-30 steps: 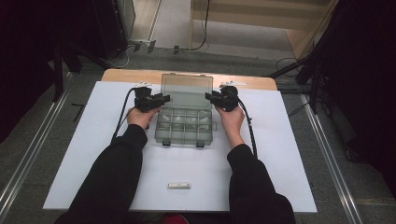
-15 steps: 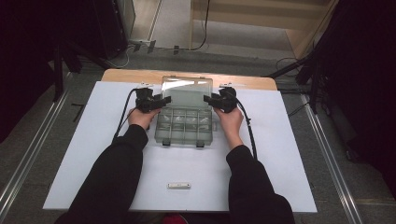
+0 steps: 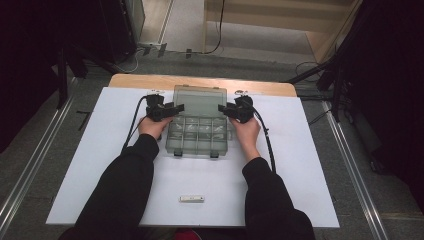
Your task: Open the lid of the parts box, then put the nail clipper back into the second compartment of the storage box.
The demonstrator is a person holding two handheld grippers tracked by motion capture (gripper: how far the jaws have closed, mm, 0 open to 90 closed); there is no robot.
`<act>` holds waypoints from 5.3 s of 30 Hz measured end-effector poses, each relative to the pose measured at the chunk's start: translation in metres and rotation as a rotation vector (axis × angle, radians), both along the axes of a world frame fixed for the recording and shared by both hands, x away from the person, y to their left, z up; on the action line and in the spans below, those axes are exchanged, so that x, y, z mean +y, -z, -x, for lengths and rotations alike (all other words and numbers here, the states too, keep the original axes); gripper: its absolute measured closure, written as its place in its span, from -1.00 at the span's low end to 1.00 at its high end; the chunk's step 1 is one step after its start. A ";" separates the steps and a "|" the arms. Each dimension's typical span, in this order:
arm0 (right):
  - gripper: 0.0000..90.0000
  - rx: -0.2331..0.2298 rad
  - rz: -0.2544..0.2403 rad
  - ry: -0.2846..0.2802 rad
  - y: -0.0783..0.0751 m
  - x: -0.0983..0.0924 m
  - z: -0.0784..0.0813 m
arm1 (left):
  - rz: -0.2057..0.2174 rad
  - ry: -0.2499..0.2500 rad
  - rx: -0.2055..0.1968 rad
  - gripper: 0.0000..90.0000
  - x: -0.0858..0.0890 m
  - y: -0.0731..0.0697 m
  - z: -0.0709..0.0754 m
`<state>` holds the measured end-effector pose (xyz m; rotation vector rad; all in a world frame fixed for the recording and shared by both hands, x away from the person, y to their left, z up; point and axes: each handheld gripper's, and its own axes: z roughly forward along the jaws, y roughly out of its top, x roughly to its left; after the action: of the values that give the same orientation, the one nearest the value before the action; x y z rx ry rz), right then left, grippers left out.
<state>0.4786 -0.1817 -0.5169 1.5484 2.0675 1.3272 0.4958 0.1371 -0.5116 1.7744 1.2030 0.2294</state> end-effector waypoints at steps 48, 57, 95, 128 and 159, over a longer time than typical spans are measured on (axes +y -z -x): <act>-0.34 -0.057 -0.013 -0.258 -0.048 -0.005 0.052 | 0.003 0.209 0.028 -0.36 0.011 -0.040 0.033; -0.32 -0.104 -0.002 -0.317 -0.057 -0.001 0.079 | 0.010 0.262 0.022 -0.36 0.018 -0.047 0.055; -0.34 -0.040 -0.019 -0.422 -0.045 -0.008 0.147 | 0.004 0.401 0.035 -0.36 0.030 -0.035 0.132; -0.35 -0.010 -0.014 -0.501 -0.035 -0.019 0.194 | 0.016 0.459 0.038 -0.36 0.059 -0.026 0.194; -0.34 0.049 0.046 -0.733 -0.029 0.039 0.203 | -0.050 0.395 0.021 -0.36 0.085 -0.021 0.225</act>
<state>0.2751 -0.1425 -0.4884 0.8111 2.8124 1.4258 0.2705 0.2218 -0.4908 2.0187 0.8427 0.0096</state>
